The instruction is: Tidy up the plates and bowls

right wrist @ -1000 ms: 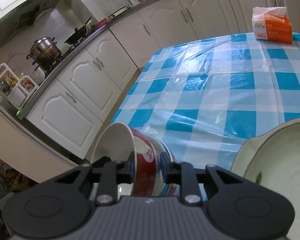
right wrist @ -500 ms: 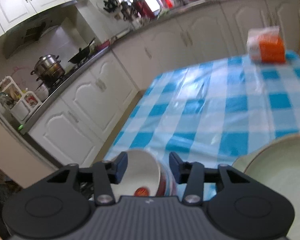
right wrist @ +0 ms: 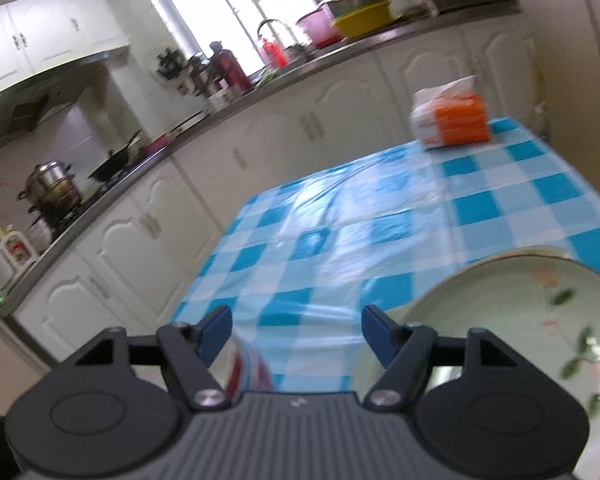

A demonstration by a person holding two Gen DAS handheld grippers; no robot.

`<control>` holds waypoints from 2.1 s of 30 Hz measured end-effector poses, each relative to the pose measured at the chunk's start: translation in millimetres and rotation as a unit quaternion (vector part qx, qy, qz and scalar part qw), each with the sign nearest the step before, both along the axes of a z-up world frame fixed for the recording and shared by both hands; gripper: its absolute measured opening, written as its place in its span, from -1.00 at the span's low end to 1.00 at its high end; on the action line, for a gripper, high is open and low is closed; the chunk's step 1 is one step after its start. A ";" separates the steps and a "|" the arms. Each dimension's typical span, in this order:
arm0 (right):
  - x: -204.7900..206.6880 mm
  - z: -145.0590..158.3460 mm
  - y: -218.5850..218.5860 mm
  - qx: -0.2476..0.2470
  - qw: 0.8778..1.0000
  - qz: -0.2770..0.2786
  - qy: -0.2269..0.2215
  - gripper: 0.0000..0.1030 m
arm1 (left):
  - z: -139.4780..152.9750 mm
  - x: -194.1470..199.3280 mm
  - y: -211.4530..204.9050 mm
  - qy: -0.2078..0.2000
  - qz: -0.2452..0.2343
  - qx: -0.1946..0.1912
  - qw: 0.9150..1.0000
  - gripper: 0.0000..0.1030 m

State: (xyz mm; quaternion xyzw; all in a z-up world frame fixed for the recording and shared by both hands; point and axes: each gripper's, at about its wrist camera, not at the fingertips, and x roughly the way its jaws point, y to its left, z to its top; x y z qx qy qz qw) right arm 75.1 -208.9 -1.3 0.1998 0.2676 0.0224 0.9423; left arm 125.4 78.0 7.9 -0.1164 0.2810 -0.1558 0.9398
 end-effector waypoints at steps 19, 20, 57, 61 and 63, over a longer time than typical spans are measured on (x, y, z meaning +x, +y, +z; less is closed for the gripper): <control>-66.0 1.4 -31.5 -0.059 0.993 -0.097 -0.024 0.79 | 14.4 -46.4 -18.2 -0.026 -0.029 0.034 0.999 0.44; -67.5 2.5 -31.5 -0.056 0.993 -0.099 -0.024 0.79 | 16.1 -47.0 -18.3 -0.028 -0.029 0.034 0.999 0.50; -135.0 -17.1 -11.3 -0.059 0.994 -0.082 -0.044 0.96 | 1.0 -114.3 -15.3 -0.016 -0.025 0.084 0.996 0.86; -159.7 -10.3 -5.3 -0.085 0.991 -0.089 -0.045 0.96 | -5.0 -122.5 -14.5 0.000 -0.027 0.091 0.995 0.93; -171.2 -8.4 -3.3 -0.096 0.990 -0.092 -0.039 0.97 | -6.8 -127.9 -13.8 0.004 -0.025 0.099 0.995 0.93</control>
